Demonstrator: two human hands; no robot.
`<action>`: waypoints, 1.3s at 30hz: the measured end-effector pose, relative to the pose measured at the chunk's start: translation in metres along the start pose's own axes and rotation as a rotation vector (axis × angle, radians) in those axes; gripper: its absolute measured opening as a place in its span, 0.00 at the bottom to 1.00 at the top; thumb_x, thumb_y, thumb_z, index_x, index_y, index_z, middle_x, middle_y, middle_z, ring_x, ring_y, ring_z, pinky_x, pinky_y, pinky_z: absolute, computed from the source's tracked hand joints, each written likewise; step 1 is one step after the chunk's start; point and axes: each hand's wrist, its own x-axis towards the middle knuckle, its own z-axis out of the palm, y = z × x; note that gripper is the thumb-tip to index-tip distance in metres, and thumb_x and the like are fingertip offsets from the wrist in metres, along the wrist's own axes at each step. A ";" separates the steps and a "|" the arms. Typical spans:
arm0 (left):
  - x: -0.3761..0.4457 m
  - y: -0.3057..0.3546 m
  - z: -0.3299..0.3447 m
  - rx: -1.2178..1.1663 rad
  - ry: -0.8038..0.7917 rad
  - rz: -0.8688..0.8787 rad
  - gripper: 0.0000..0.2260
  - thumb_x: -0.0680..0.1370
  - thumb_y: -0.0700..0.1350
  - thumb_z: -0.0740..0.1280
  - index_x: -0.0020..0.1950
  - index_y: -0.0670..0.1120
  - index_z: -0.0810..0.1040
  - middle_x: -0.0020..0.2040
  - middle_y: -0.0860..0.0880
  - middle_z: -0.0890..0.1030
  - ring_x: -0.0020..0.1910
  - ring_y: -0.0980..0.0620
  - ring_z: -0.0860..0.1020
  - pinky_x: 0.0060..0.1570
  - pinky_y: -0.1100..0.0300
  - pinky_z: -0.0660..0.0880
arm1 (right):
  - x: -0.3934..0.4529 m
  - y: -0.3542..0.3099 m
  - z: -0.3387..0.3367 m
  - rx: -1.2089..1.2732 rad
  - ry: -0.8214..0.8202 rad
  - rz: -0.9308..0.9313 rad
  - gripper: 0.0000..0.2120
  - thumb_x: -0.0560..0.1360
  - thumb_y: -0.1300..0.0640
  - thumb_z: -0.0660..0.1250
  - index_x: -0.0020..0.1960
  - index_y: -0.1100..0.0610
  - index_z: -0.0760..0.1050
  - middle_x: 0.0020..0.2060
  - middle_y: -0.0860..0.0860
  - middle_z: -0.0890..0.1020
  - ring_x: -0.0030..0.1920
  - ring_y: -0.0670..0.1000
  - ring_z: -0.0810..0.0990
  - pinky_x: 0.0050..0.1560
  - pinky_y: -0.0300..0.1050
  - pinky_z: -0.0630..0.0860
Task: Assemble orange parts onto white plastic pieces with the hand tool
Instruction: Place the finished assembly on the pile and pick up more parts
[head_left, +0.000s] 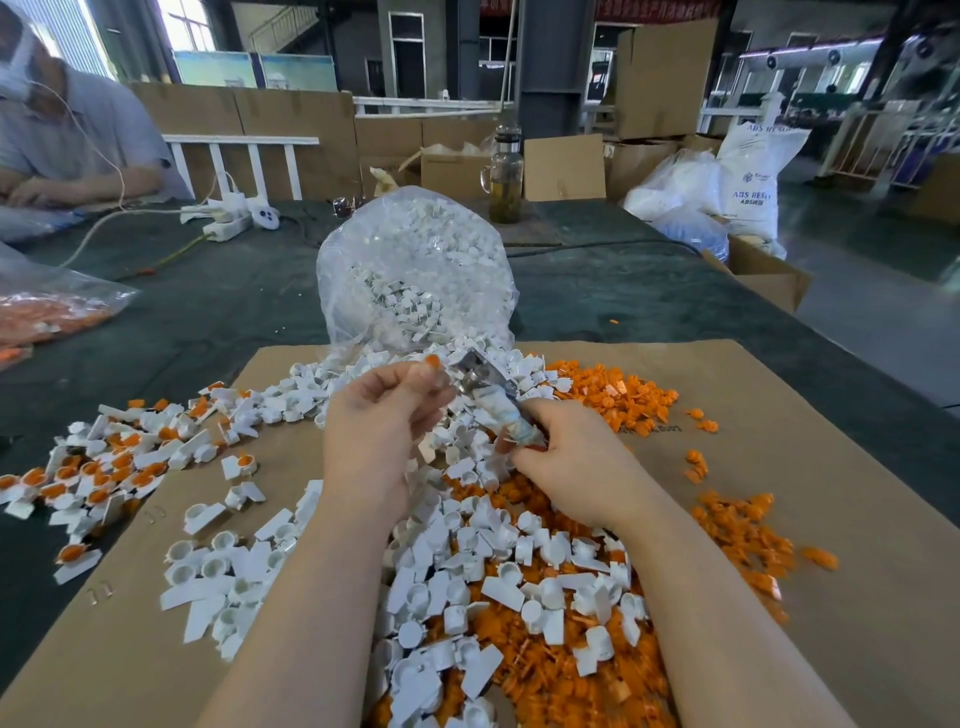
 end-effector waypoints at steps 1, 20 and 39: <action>0.002 0.002 -0.003 -0.103 0.062 -0.052 0.01 0.76 0.39 0.71 0.46 0.44 0.81 0.41 0.49 0.87 0.41 0.54 0.86 0.40 0.63 0.82 | 0.000 0.001 0.000 -0.015 0.022 0.011 0.03 0.75 0.54 0.67 0.43 0.52 0.76 0.35 0.47 0.78 0.33 0.46 0.75 0.33 0.43 0.71; 0.019 0.012 -0.031 -0.195 0.236 -0.182 0.06 0.76 0.41 0.72 0.53 0.46 0.82 0.44 0.51 0.87 0.36 0.60 0.83 0.34 0.66 0.78 | 0.001 0.007 -0.007 -0.235 -0.122 0.052 0.09 0.73 0.46 0.70 0.39 0.48 0.73 0.35 0.45 0.77 0.34 0.44 0.73 0.32 0.40 0.67; 0.006 -0.007 -0.011 1.112 -0.259 0.103 0.08 0.71 0.56 0.76 0.38 0.54 0.83 0.34 0.56 0.82 0.34 0.59 0.79 0.34 0.62 0.74 | 0.004 0.009 0.000 -0.216 0.155 0.131 0.12 0.75 0.47 0.67 0.37 0.46 0.67 0.34 0.43 0.75 0.33 0.43 0.73 0.28 0.38 0.62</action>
